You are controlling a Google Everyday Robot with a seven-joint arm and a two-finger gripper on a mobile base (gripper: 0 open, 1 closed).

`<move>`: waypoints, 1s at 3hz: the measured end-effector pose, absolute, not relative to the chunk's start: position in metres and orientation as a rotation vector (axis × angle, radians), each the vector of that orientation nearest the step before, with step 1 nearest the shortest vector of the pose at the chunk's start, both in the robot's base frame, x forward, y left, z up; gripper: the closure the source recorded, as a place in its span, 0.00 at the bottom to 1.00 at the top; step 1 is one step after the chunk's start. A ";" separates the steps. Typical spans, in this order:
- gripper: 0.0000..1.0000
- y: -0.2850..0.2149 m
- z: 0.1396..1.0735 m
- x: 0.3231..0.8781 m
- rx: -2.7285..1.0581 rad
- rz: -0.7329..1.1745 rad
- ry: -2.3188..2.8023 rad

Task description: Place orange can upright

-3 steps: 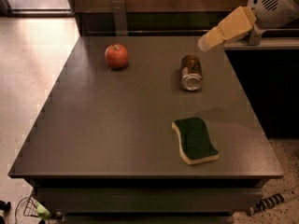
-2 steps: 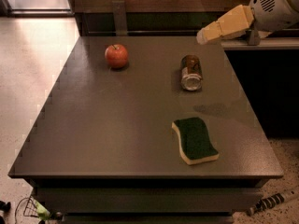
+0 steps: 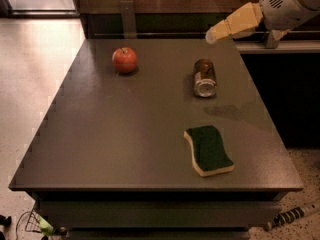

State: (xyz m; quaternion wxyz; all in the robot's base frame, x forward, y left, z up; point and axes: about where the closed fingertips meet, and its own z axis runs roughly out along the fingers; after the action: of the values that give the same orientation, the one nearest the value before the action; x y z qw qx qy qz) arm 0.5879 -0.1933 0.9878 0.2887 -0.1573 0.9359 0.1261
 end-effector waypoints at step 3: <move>0.00 -0.185 0.907 0.681 -0.017 -0.036 2.886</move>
Offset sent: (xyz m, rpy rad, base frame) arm 0.1070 0.0141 -0.0608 -0.2322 0.3118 -0.3618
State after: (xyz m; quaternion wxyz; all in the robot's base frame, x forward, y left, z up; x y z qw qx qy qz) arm 0.6810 -0.1853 0.9074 0.1271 -0.0059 0.9918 -0.0123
